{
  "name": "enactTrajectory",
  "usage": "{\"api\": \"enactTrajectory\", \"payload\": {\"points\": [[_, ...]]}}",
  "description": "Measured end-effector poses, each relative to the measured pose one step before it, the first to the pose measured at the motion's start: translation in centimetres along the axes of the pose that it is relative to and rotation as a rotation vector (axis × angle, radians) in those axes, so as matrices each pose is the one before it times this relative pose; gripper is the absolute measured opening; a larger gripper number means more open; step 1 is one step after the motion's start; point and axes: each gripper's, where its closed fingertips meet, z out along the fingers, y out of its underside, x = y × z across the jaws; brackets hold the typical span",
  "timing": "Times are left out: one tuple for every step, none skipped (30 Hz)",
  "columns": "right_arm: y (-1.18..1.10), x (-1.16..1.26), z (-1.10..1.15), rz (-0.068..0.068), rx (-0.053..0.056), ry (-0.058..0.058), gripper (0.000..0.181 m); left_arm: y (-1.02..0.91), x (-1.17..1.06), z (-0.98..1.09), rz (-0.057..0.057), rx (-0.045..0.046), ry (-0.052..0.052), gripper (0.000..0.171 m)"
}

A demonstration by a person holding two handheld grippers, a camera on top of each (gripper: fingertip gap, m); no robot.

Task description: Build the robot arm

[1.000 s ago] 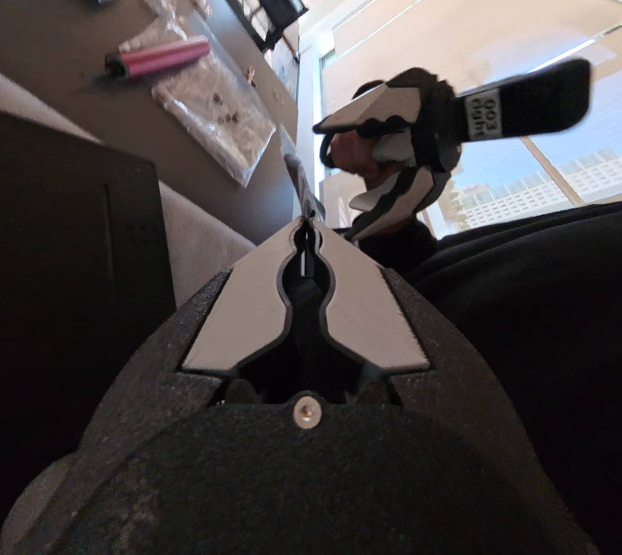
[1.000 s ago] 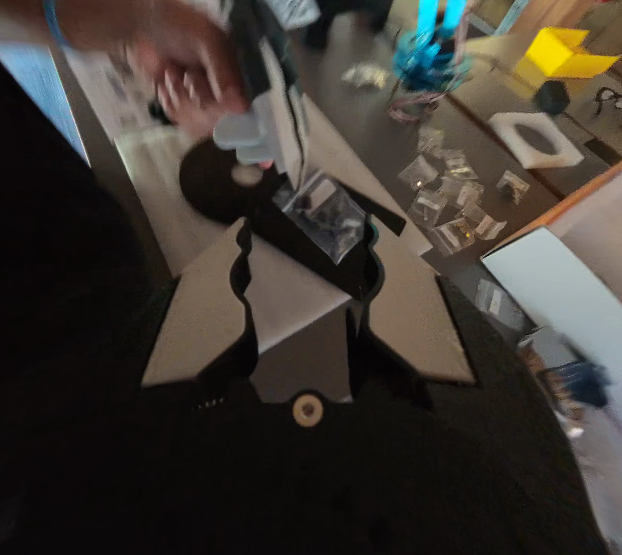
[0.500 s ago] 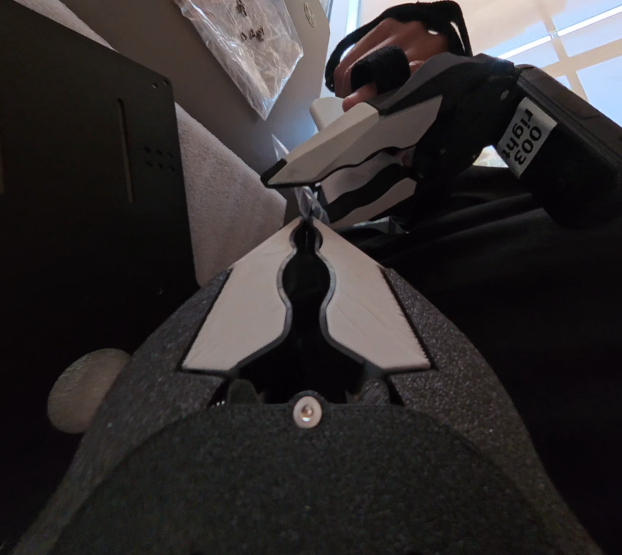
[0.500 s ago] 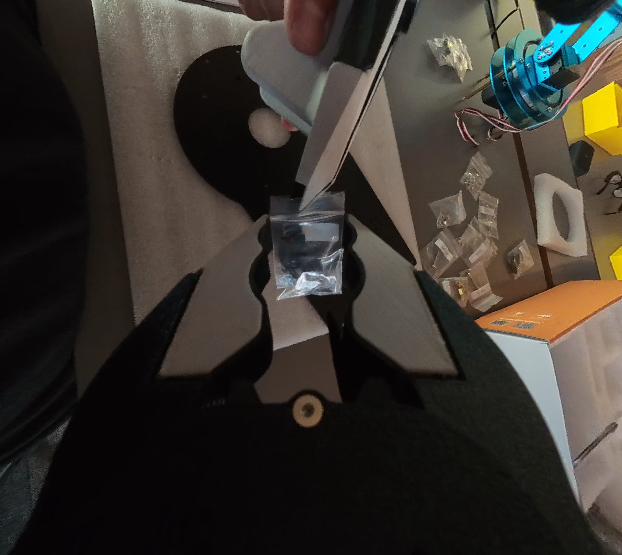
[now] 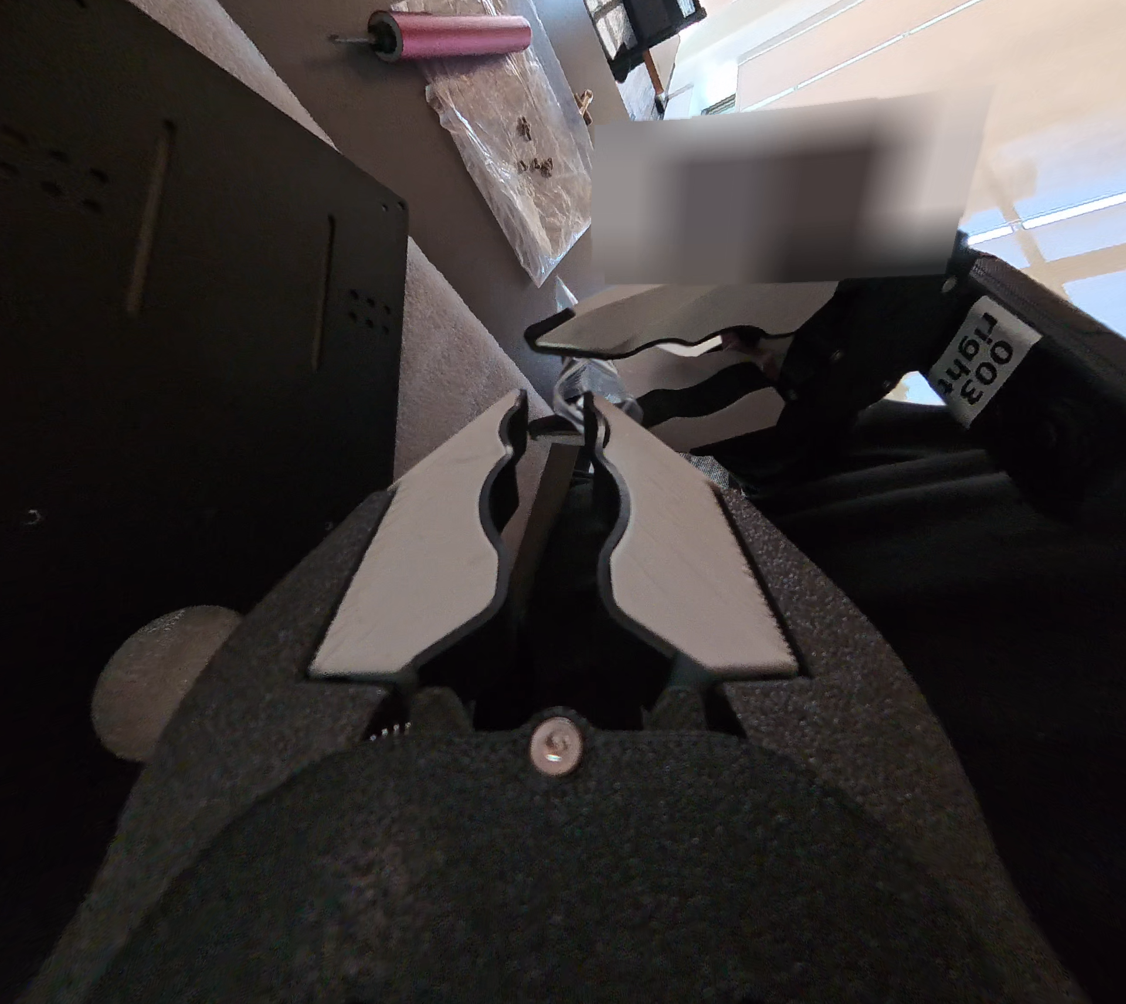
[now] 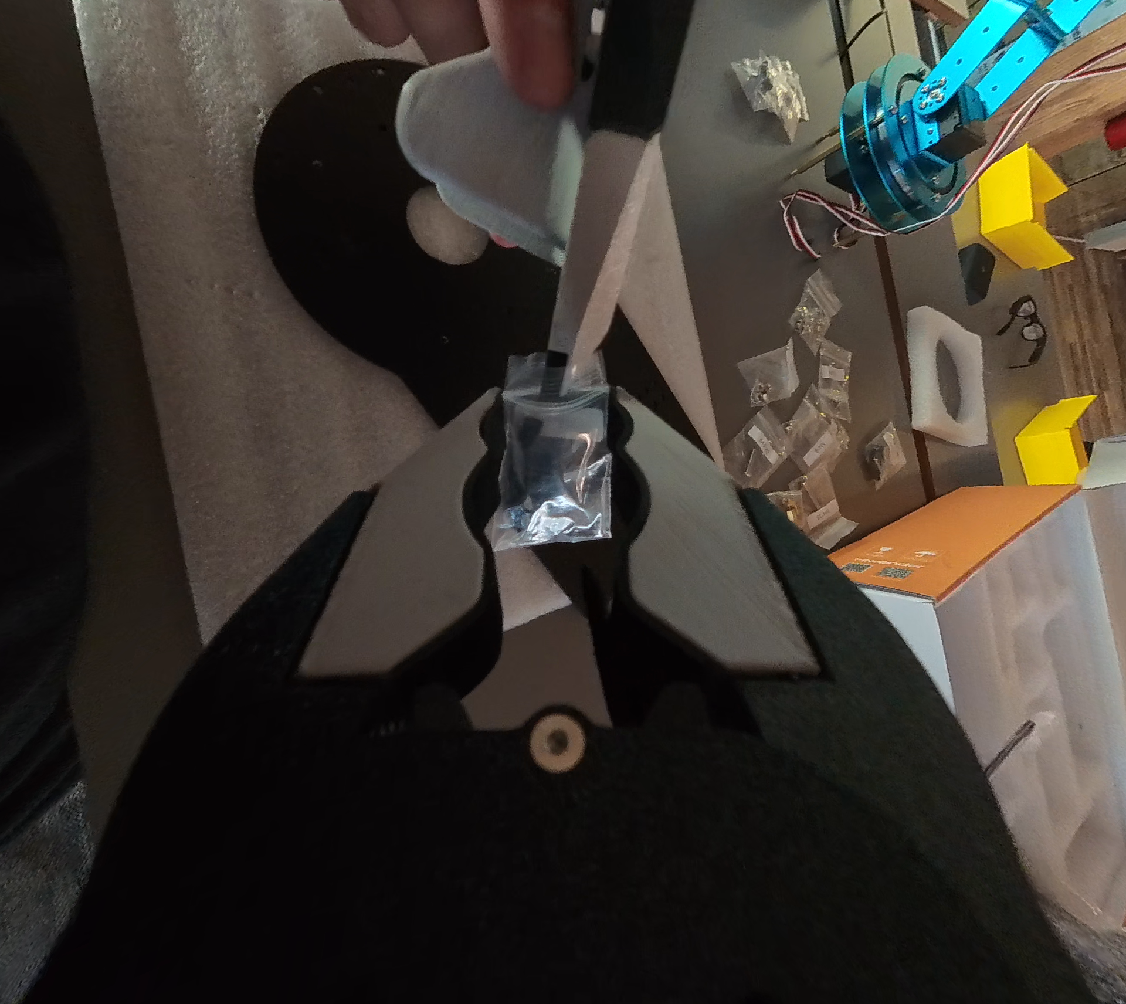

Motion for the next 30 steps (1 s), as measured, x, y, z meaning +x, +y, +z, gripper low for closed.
{"api": "enactTrajectory", "payload": {"points": [[-0.137, -0.035, -0.004, 0.0016, 0.0042, 0.0037, 0.031, 0.192, 0.089, 0.157, -0.0012, -0.00176, 0.0049, 0.018], [-0.178, 0.023, 0.002, -0.0072, 0.0051, 0.0101, 0.031, 0.230, 0.228, 0.230, -0.0004, -0.00620, 0.0112, 0.018], [-0.242, -0.033, 0.034, -0.0094, 0.0049, 0.0069, 0.031, 0.187, 0.184, 0.235, 0.0009, -0.00598, 0.0076, 0.018], [-0.310, -0.046, 0.018, -0.0105, 0.0070, 0.0067, 0.031, 0.047, 0.053, 0.172, 0.0029, -0.00033, 0.0020, 0.016], [-0.298, 0.072, -0.002, -0.0101, 0.0069, 0.0131, 0.030, -0.032, 0.008, 0.069, 0.0039, 0.00216, 0.0018, 0.009], [-0.140, 0.021, 0.024, -0.0059, 0.0006, 0.0068, 0.030, -0.100, 0.034, -0.041, 0.0017, 0.00414, 0.0034, 0.005], [0.085, -0.009, 0.040, 0.0003, -0.0075, -0.0001, 0.031, -0.046, -0.088, -0.088, 0.0014, 0.00134, -0.0069, 0.005], [0.044, 0.095, -0.042, 0.0077, -0.0005, 0.0032, 0.030, 0.008, -0.124, -0.091, 0.0107, -0.00056, -0.0129, 0.005], [0.009, 0.033, -0.109, 0.0169, 0.0070, -0.0026, 0.030, -0.025, -0.003, -0.067, 0.0168, 0.00292, -0.0078, 0.005], [-0.108, -0.025, -0.157, 0.0270, 0.0174, -0.0098, 0.032, -0.043, 0.135, -0.070, 0.0167, 0.00442, 0.0022, 0.005], [-0.183, -0.064, -0.243, 0.0427, 0.0277, -0.0197, 0.034, -0.019, 0.219, -0.063, 0.0148, 0.00336, 0.0107, 0.005], [-0.163, -0.022, -0.377, 0.0678, 0.0371, -0.0315, 0.039, -0.071, 0.251, -0.108, 0.0141, 0.00593, 0.0159, 0.005], [-0.166, 0.089, -0.517, 0.0944, 0.0460, -0.0402, 0.045, -0.206, 0.375, -0.172, 0.0134, 0.01405, 0.0249, 0.005], [-0.138, 0.219, -0.633, 0.1120, 0.0525, -0.0444, 0.053, -0.267, 0.479, -0.228, 0.0113, 0.01643, 0.0311, 0.005], [-0.170, 0.366, -0.751, 0.1154, 0.0608, -0.0406, 0.057, -0.227, 0.433, -0.244, 0.0085, 0.01193, 0.0264, 0.005], [-0.262, 0.659, -0.836, 0.1164, 0.0756, -0.0239, 0.057, -0.225, 0.376, -0.237, 0.0099, 0.01061, 0.0218, 0.004], [-0.283, 0.854, -0.782, 0.1362, 0.0850, -0.0234, 0.052, -0.206, 0.465, -0.240, 0.0120, 0.00875, 0.0244, 0.005], [-0.034, 0.416, -0.522, 0.1740, 0.0641, -0.0753, 0.044, -0.199, 0.404, -0.209, 0.0084, 0.00669, 0.0197, 0.005], [0.117, -0.439, -0.294, 0.1946, 0.0359, -0.1390, 0.049, -0.244, 0.351, -0.189, 0.0047, 0.00822, 0.0174, 0.005], [0.033, -0.761, -0.204, 0.1652, 0.0322, -0.1465, 0.059, -0.260, 0.491, -0.166, 0.0019, 0.00957, 0.0286, 0.005], [-0.081, -0.557, -0.117, 0.0833, 0.0407, -0.0991, 0.057, -0.231, 0.507, -0.124, -0.0007, 0.00701, 0.0303, 0.005], [0.014, -0.750, 0.041, 0.0111, 0.0323, -0.0758, 0.047, -0.180, 0.265, -0.087, 0.0015, 0.00420, 0.0153, 0.005], [0.120, -0.745, 0.186, -0.0007, 0.0161, -0.0570, 0.032, -0.013, 0.121, -0.031, 0.0073, -0.00514, 0.0052, 0.005], [0.026, -0.458, 0.207, 0.0013, 0.0101, -0.0315, 0.025, 0.139, 0.178, 0.014, 0.0095, -0.01416, 0.0074, 0.005], [0.006, -0.148, 0.148, -0.0017, 0.0070, -0.0097, 0.022, 0.045, 0.227, 0.012, 0.0065, -0.00704, 0.0103, 0.005], [0.123, 0.065, 0.100, -0.0020, -0.0045, 0.0040, 0.017, -0.029, 0.315, 0.000, 0.0032, -0.00176, 0.0162, 0.005], [0.137, 0.018, 0.037, -0.0019, -0.0067, 0.0005, 0.012, 0.022, 0.267, 0.041, -0.0003, -0.00460, 0.0162, 0.005], [-0.013, -0.176, -0.032, -0.0019, 0.0039, -0.0109, 0.007, 0.014, 0.065, 0.064, -0.0008, -0.00312, 0.0053, 0.005], [-0.109, -0.148, -0.080, -0.0046, 0.0099, -0.0082, 0.000, -0.015, -0.063, 0.053, -0.0003, 0.00029, 0.0000, 0.005], [-0.049, 0.047, -0.068, -0.0006, 0.0057, 0.0052, 0.000, -0.006, -0.009, 0.058, -0.0029, -0.00023, 0.0051, 0.005]]}}
